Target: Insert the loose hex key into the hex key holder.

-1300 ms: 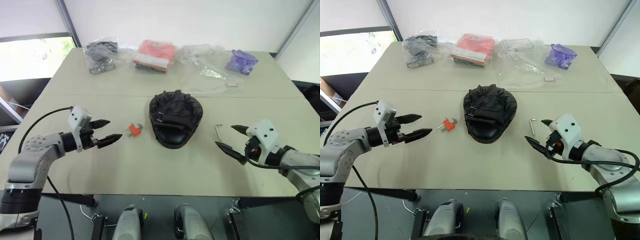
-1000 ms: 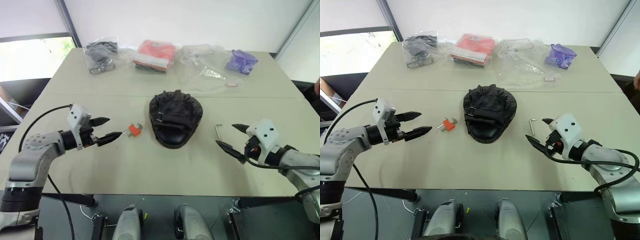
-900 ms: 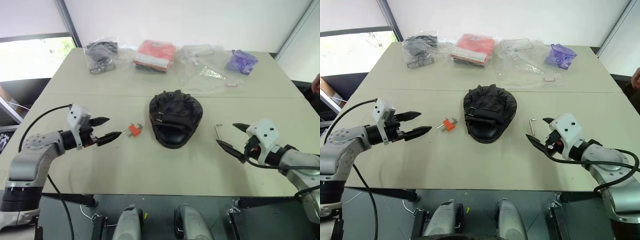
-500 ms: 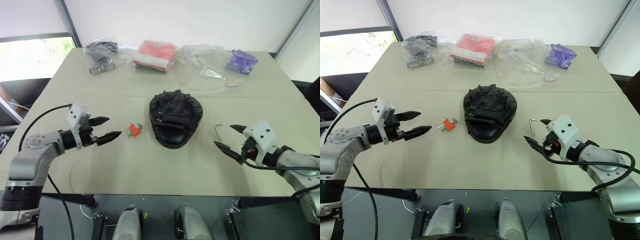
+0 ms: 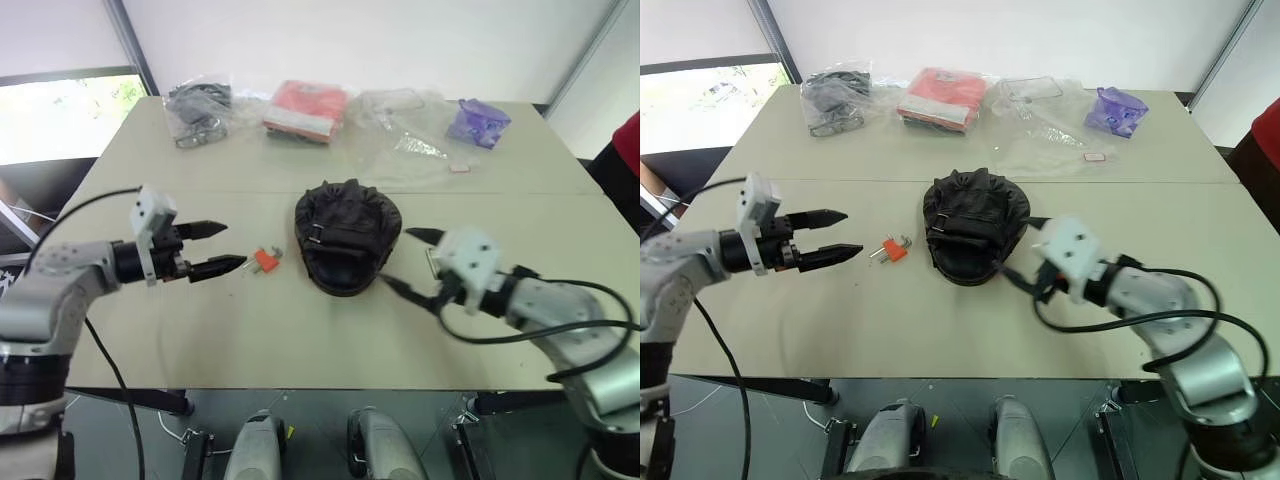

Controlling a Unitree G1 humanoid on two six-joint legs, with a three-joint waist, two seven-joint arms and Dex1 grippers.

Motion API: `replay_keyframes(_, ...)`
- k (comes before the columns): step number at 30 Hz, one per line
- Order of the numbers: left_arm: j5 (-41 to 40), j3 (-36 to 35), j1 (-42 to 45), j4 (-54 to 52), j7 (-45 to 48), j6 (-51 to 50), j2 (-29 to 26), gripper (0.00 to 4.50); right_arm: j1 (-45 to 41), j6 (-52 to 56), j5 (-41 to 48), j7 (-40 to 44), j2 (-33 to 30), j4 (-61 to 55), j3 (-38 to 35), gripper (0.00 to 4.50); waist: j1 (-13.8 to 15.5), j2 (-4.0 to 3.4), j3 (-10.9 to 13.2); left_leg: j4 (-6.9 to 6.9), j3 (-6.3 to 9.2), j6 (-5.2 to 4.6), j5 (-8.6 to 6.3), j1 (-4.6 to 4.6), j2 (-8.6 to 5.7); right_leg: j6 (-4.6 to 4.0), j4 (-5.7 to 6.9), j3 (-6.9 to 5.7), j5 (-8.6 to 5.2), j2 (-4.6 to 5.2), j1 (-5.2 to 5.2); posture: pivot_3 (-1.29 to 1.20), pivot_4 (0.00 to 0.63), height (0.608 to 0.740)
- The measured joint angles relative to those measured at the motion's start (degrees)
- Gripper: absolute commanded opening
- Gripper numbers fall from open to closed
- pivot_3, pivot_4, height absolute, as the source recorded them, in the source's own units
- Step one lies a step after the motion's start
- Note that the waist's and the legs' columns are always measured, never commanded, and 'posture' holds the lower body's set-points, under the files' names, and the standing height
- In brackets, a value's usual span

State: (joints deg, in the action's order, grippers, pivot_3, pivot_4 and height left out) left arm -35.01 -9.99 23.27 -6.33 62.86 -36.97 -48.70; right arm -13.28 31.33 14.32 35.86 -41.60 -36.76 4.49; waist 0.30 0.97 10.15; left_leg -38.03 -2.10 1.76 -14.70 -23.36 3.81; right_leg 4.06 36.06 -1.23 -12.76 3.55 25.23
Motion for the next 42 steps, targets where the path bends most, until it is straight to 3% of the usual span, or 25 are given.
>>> replay_keyframes(9, -0.7, 0.0, 1.5, -1.4, -1.1, -2.3, 0.0, 4.4, -10.9, -12.1, -19.5, -5.4, 8.0, 17.0, 17.2, 4.26, 0.3, 0.04, 0.0, -0.03, -0.06, 0.0, 0.0, -0.09, -0.02, 0.03, -0.01, 0.05, 0.0, 0.0, 0.04, 0.0, 0.15, 0.739)
replay_keyframes(15, -1.3, -0.1, -1.5, -4.5, -3.9, -2.6, 2.6, 4.4, -15.2, -20.2, -28.6, -9.6, 10.1, 26.3, 20.1, 4.26, 0.2, 0.06, 0.0, -0.1, -0.04, 0.03, 0.03, 0.05, -0.02, 0.0, 0.09, 0.07, 0.02, -0.01, -0.07, 0.0, 0.15, 0.739)
replay_keyframes(20, -1.7, -0.1, -3.3, -6.4, -5.9, -2.6, 4.2, 4.4, -18.8, -20.4, -32.9, -13.1, 11.9, 32.3, 19.4, 4.26, 0.4, 0.07, 0.0, -0.15, -0.03, 0.05, 0.04, 0.09, -0.02, -0.03, 0.07, 0.07, 0.04, 0.0, -0.18, 0.0, 0.15, 0.739)
replay_keyframes(23, -1.8, 0.0, -3.4, -6.7, -7.0, -2.6, 4.8, 4.5, -19.5, -19.8, -34.9, -13.2, 12.2, 33.3, 19.4, 3.38, 0.4, 0.07, 0.0, -0.14, -0.03, 0.05, 0.04, 0.06, -0.02, -0.03, 0.06, 0.07, 0.04, 0.0, -0.17, 0.0, 0.15, 0.739)
replay_keyframes(26, -1.7, 0.2, -3.4, -7.1, -7.7, -2.5, 5.3, 4.5, -19.6, -17.5, -36.7, -12.9, 13.0, 34.2, 19.4, 1.94, 0.4, 0.07, 0.0, -0.15, -0.03, 0.05, 0.04, 0.06, -0.02, -0.03, 0.06, 0.08, 0.05, 0.0, -0.17, 0.0, 0.15, 0.739)
replay_keyframes(35, -1.7, 0.5, -4.1, -7.3, -8.4, -2.4, 6.3, 4.5, -18.7, -13.2, -36.0, -9.7, 13.6, 32.3, 15.2, 1.94, 0.2, 0.07, 0.0, -0.12, -0.03, 0.05, 0.04, 0.02, -0.02, -0.02, 0.05, 0.08, 0.04, -0.01, -0.09, 0.0, 0.15, 0.739)
replay_keyframes(38, -1.7, 1.1, -4.1, -7.3, -8.5, -2.3, 6.6, 4.5, -17.6, -12.0, -33.9, -8.3, 14.9, 31.2, 13.4, 2.78, 0.1, 0.07, 0.0, -0.1, -0.03, 0.05, 0.04, 0.02, -0.02, -0.02, 0.06, 0.08, 0.04, -0.02, -0.07, 0.0, 0.15, 0.739)
replay_keyframes(41, -1.7, 1.5, -4.1, -7.3, -8.7, -2.3, 6.6, 4.5, -17.4, -11.5, -34.1, -8.2, 15.3, 30.1, 13.0, 4.31, 0.0, 0.07, 0.0, -0.1, -0.03, 0.05, 0.04, 0.02, -0.02, -0.02, 0.06, 0.08, 0.05, -0.01, -0.07, 0.0, 0.15, 0.739)
replay_keyframes(42, -1.7, 1.5, -4.1, -7.3, -8.8, -2.3, 6.6, 4.5, -17.7, -11.7, -34.7, -8.9, 15.4, 30.2, 13.0, 4.43, -0.1, 0.07, 0.0, -0.1, -0.03, 0.05, 0.04, 0.03, -0.02, -0.02, 0.06, 0.08, 0.04, -0.01, -0.07, 0.0, 0.15, 0.739)
